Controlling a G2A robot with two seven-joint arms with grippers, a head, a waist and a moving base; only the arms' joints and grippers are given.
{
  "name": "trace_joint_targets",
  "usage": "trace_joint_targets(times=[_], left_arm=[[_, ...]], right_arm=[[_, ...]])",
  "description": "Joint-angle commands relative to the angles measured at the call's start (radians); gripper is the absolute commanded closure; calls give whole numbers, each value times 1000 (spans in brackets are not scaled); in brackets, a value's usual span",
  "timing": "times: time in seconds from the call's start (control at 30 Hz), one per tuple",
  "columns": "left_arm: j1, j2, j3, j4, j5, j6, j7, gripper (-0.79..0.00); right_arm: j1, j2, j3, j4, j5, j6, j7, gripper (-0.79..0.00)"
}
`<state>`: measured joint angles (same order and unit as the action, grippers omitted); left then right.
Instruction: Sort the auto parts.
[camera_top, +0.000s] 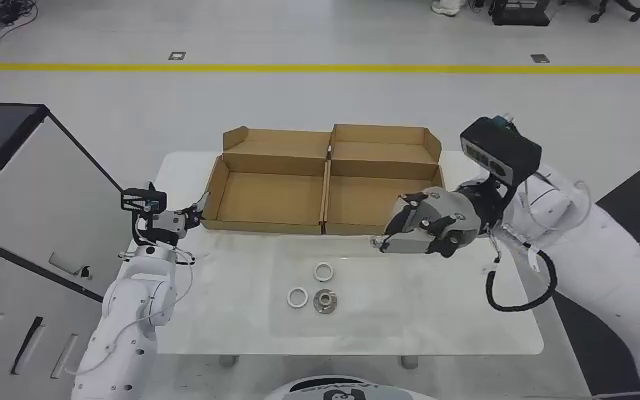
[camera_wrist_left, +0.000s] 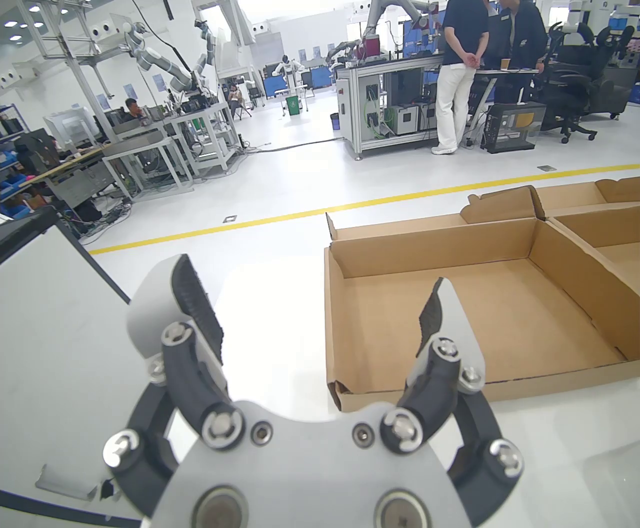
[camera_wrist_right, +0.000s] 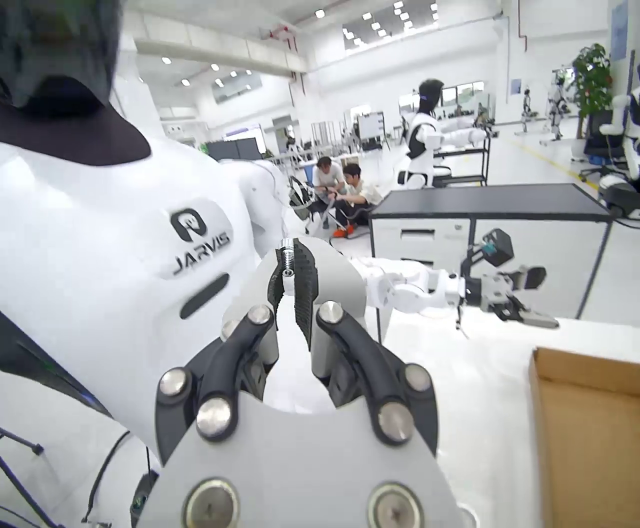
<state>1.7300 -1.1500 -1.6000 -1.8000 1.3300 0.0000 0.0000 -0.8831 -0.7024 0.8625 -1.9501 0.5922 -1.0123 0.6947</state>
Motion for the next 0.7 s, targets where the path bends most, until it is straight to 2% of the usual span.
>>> trace_joint_targets(times=[0.0,0.2,0.37,0.67], left_arm=[[0,0,0,0,0,0,0,-785],[0,0,0,0,0,0,0,-785],[0,0,0,0,0,0,0,-785],[0,0,0,0,0,0,0,-785]], right_arm=[[-12,-15,17,-13,61,0,4,0],[-46,-74,76,-29,213,0,104,0],[-62,-130,94,-46,278,0,113,0],[-62,-134,93,-48,281,0,113,0]])
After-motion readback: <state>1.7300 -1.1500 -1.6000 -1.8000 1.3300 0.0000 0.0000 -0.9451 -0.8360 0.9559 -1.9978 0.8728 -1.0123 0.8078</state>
